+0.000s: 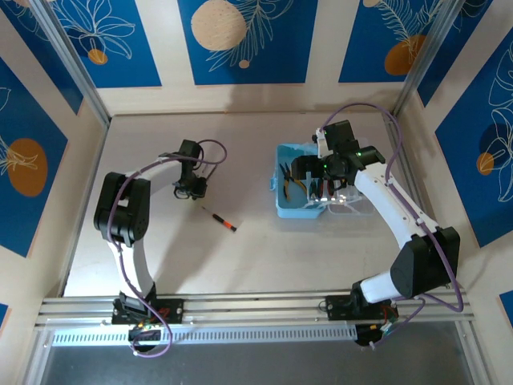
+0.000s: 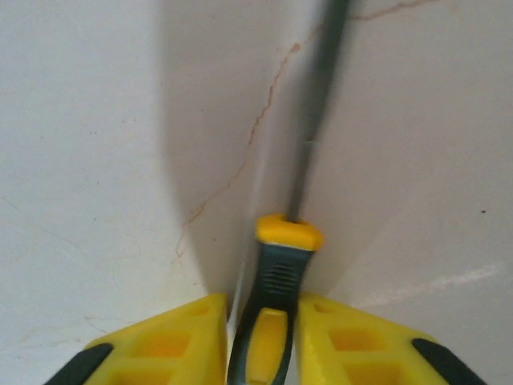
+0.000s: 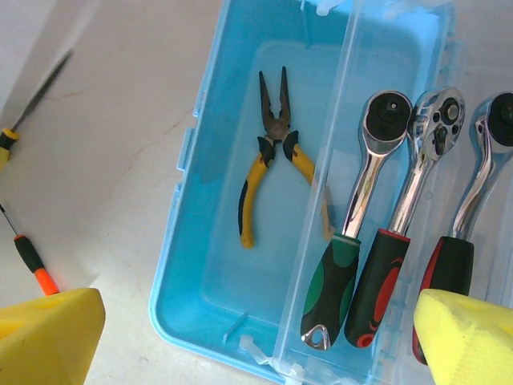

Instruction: Pack the tool kit

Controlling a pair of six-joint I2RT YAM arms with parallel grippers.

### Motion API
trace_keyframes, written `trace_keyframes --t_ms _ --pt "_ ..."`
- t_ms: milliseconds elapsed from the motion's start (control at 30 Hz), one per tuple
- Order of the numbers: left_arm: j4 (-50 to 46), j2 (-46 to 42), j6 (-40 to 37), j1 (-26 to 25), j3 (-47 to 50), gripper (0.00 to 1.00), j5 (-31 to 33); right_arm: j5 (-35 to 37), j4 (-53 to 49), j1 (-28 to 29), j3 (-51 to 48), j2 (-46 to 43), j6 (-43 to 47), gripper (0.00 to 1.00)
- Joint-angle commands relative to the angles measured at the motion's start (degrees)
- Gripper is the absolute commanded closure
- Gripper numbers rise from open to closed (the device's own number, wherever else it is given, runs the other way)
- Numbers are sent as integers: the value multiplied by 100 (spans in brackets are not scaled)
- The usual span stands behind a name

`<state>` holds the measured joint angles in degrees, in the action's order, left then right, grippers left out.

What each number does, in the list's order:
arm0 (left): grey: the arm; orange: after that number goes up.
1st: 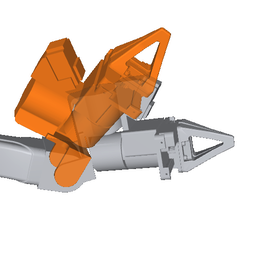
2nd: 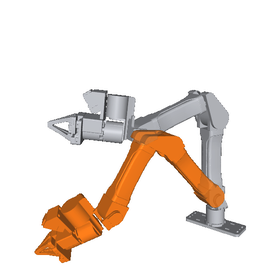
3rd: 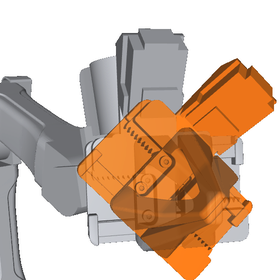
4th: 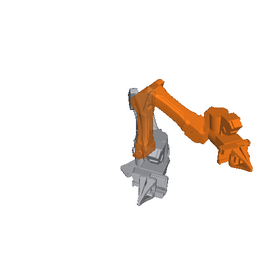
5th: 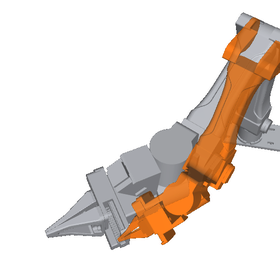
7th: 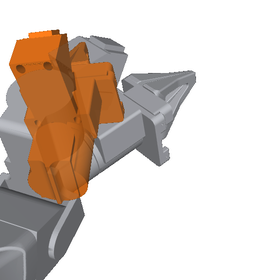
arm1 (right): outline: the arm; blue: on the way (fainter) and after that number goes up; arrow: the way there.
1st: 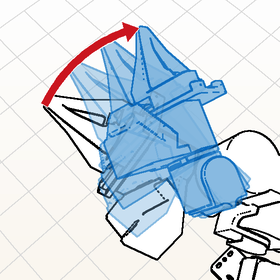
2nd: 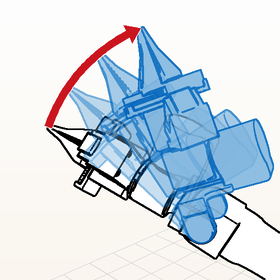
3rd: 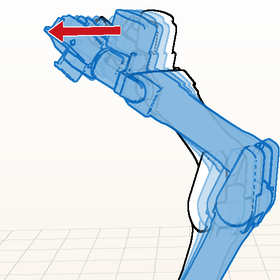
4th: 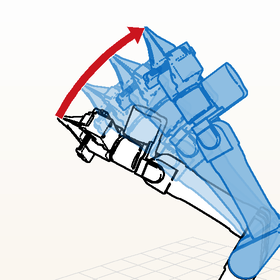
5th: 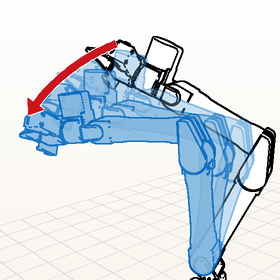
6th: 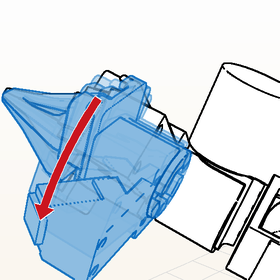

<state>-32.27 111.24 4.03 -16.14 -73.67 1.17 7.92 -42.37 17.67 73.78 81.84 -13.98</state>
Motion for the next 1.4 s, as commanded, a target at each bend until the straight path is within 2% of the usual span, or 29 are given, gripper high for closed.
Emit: trace_keyframes --t_ms 0,200,467,767,900,1033,1133,1367 --pt "-86 174 -17 -135 28 79 -358 -80 -140 16 101 -199 95 1" --pt "-161 -46 -24 -142 -25 99 -546 -125 -131 -20 74 -286 80 1" --pt "-327 -840 32 -153 -229 100 -1089 -326 -30 -128 -41 -457 12 1" --pt "-112 -1594 398 -501 -530 100 -2366 -652 126 -227 -109 -638 -118 1" --pt "643 -1669 944 -884 -497 100 -3351 -1058 426 -329 -187 -749 -336 1" --pt "2367 -1607 1984 -1208 -208 100 -4535 -1749 1067 -510 -361 -810 -865 0" --pt "3216 -1468 2550 -1411 -195 100 -4923 -2024 1537 -558 -458 -782 -1228 1" --pt "4058 -1049 3159 -1900 -439 100 -5218 -2269 2224 -420 -369 -359 -1609 9"
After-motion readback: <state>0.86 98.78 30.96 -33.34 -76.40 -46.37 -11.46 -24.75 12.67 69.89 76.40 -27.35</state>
